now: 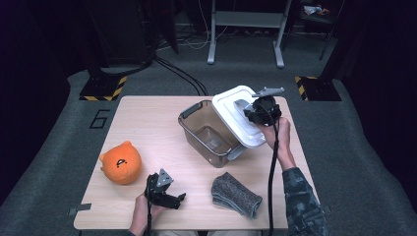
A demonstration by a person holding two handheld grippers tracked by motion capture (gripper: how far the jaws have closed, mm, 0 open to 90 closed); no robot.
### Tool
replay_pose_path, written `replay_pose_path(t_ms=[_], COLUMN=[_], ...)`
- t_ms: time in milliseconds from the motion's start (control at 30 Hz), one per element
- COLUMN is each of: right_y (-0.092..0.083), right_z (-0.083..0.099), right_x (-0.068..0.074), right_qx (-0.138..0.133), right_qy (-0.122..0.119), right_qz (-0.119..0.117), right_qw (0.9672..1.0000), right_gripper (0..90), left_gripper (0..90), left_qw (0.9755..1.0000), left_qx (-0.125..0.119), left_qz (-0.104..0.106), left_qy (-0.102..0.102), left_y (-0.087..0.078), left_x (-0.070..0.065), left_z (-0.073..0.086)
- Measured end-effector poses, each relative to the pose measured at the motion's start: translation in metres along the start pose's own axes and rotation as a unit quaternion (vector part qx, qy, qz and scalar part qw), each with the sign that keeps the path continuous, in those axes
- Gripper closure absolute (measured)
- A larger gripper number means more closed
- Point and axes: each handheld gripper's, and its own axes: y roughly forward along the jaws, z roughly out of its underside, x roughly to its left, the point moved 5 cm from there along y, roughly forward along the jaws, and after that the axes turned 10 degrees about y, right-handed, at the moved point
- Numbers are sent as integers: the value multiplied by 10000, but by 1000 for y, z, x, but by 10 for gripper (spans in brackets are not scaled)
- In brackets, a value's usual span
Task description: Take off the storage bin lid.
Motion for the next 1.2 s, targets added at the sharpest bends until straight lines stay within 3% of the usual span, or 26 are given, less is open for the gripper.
replay_pose_path(t_ms=[633, 967, 1200], right_y=[-16, -13, -9], right_z=[14, 25, 34], right_x=[-48, -74, -90], right_qx=[-39, 14, 27], right_qy=[402, 740, 974], right_qz=[501, 949, 1125], right_qw=[9979, 9927, 9889], right_gripper=[668, 667, 667], left_gripper=[2, 3, 2], left_qw=[10000, 10000, 10000], left_qx=[-28, -30, -29], left_qz=[-3, -4, -5], left_qy=[-40, -36, -30], left_y=[1, 1, 1], left_x=[0, 0, 0], left_z=[-1, -1, -1])
